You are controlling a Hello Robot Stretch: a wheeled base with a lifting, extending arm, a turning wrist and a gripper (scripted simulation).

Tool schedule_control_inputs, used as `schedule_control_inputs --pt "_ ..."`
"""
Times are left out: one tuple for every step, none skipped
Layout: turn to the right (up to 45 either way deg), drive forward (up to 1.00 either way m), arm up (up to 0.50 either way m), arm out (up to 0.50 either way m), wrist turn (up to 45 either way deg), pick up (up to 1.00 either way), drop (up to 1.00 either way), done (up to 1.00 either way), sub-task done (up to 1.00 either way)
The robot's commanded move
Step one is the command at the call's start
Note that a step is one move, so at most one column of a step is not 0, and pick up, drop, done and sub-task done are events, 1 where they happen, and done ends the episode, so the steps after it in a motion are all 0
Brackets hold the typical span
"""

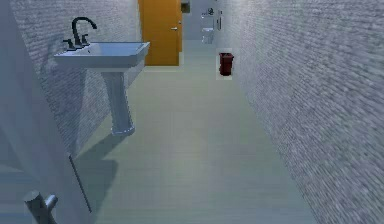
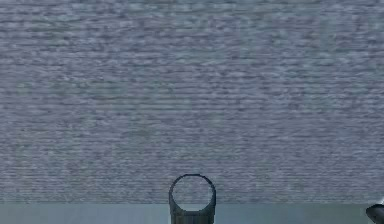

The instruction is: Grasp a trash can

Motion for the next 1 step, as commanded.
schedule_control_inputs --pt "0.0 0.0 0.0 0.0 0.0 0.0 0.0 1.0 0.0"
